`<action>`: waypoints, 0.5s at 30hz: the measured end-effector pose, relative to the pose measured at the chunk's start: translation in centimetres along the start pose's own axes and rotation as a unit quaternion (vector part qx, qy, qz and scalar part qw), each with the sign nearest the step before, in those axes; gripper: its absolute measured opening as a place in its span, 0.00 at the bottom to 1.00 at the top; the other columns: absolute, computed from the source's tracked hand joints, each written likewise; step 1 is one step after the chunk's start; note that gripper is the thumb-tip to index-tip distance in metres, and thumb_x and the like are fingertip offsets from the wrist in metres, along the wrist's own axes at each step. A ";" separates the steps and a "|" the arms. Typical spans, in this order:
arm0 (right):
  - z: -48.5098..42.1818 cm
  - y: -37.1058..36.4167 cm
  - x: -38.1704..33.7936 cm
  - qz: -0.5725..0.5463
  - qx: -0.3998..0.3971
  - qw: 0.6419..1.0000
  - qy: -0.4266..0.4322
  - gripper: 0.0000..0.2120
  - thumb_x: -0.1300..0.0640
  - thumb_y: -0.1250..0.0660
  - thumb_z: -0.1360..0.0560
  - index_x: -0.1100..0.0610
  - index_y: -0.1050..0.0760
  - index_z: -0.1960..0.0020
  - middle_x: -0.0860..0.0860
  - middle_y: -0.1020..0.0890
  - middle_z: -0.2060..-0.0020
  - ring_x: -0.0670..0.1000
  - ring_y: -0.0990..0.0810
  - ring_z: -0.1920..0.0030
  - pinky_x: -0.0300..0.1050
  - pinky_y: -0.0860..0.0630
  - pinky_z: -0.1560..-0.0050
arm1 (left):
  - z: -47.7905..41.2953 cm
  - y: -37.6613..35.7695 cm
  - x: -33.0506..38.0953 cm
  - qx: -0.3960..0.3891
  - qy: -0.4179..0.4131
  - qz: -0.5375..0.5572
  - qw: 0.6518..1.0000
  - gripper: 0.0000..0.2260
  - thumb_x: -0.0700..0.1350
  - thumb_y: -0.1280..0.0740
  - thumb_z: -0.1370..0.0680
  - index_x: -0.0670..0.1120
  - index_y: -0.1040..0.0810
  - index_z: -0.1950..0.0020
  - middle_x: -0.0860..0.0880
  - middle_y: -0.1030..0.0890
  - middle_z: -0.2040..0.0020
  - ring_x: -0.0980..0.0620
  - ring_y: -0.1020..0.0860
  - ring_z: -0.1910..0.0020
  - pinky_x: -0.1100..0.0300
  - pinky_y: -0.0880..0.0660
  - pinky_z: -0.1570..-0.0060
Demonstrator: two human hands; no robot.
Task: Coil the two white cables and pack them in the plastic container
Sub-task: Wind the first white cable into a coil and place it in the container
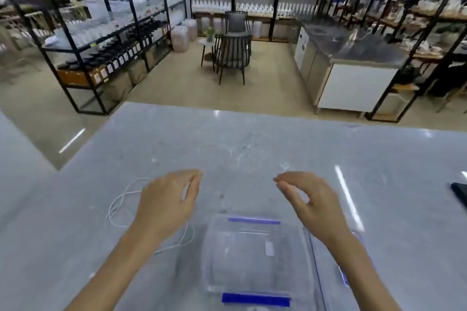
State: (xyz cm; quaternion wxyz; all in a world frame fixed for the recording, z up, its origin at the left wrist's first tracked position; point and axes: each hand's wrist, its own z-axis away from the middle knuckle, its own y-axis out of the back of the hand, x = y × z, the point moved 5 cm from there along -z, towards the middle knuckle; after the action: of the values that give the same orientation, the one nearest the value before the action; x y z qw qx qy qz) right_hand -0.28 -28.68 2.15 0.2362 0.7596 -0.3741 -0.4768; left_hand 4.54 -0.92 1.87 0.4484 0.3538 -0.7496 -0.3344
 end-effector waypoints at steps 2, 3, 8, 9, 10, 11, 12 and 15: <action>1.8 -3.4 0.3 -0.023 -0.034 0.998 -0.045 0.16 0.40 0.40 0.22 0.46 0.16 0.50 0.35 0.17 0.51 0.33 0.22 0.48 0.31 0.28 0.44 | 2.9 -2.0 -3.5 -0.057 0.069 0.002 0.996 0.09 0.52 0.39 0.20 0.54 0.19 0.53 0.57 0.16 0.59 0.47 0.17 0.54 0.53 0.22 0.57; 3.0 -5.3 0.3 -0.034 -0.055 0.996 -0.060 0.16 0.40 0.40 0.23 0.46 0.16 0.50 0.32 0.19 0.51 0.30 0.23 0.48 0.30 0.28 0.45 | 4.6 -3.0 -5.5 -0.086 0.089 -0.007 0.992 0.08 0.51 0.38 0.20 0.53 0.21 0.55 0.56 0.18 0.61 0.47 0.18 0.55 0.54 0.24 0.58; 4.8 -12.8 -2.9 -0.047 -0.149 0.985 -0.078 0.19 0.36 0.44 0.24 0.44 0.18 0.50 0.25 0.22 0.56 0.33 0.22 0.49 0.24 0.30 0.51 | 9.6 -4.1 -13.4 -0.184 0.172 -0.057 0.966 0.09 0.51 0.39 0.21 0.49 0.23 0.56 0.52 0.17 0.59 0.46 0.18 0.55 0.56 0.26 0.60; 4.8 -14.1 -3.6 -0.050 -0.163 0.982 -0.083 0.19 0.36 0.44 0.24 0.44 0.18 0.50 0.26 0.22 0.55 0.33 0.22 0.50 0.24 0.30 0.51 | 9.9 -3.9 -14.8 -0.185 0.181 -0.061 0.964 0.09 0.51 0.39 0.21 0.50 0.23 0.55 0.52 0.17 0.59 0.46 0.18 0.55 0.56 0.26 0.60; 4.5 -15.3 -4.4 -0.051 -0.166 0.982 -0.080 0.19 0.36 0.44 0.24 0.44 0.18 0.49 0.26 0.22 0.55 0.32 0.23 0.51 0.22 0.31 0.52 | 10.0 -3.6 -16.1 -0.183 0.191 -0.062 0.962 0.08 0.52 0.39 0.21 0.51 0.23 0.54 0.52 0.16 0.57 0.46 0.18 0.53 0.56 0.27 0.60; 4.1 -16.4 -5.3 -0.058 -0.166 0.981 -0.084 0.18 0.37 0.43 0.24 0.44 0.18 0.49 0.26 0.23 0.55 0.30 0.25 0.51 0.21 0.33 0.52 | 9.9 -3.4 -17.5 -0.175 0.203 -0.061 0.961 0.09 0.53 0.39 0.21 0.53 0.21 0.52 0.52 0.16 0.56 0.45 0.18 0.52 0.56 0.27 0.59; 3.5 -17.6 -6.2 -0.064 -0.166 0.980 -0.087 0.16 0.39 0.41 0.23 0.44 0.18 0.50 0.27 0.22 0.54 0.30 0.25 0.52 0.20 0.34 0.52 | 9.7 -3.1 -18.8 -0.173 0.223 -0.057 0.958 0.09 0.53 0.40 0.21 0.53 0.21 0.50 0.51 0.16 0.55 0.45 0.18 0.51 0.55 0.26 0.58; 1.7 -22.6 -8.4 -0.077 -0.189 0.974 -0.098 0.07 0.51 0.33 0.22 0.48 0.16 0.49 0.40 0.15 0.53 0.40 0.20 0.54 0.29 0.28 0.53 | 9.5 -3.2 -23.6 -0.189 0.298 -0.059 0.934 0.10 0.50 0.41 0.20 0.50 0.21 0.49 0.47 0.16 0.50 0.42 0.19 0.48 0.54 0.25 0.53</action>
State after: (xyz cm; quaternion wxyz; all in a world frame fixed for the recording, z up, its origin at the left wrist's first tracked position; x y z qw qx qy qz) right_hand 3.69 -8.21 -10.18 0.3004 0.6773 -0.2390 -0.6276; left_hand 4.86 18.77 -14.55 0.6892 0.3901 -0.4821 -0.3747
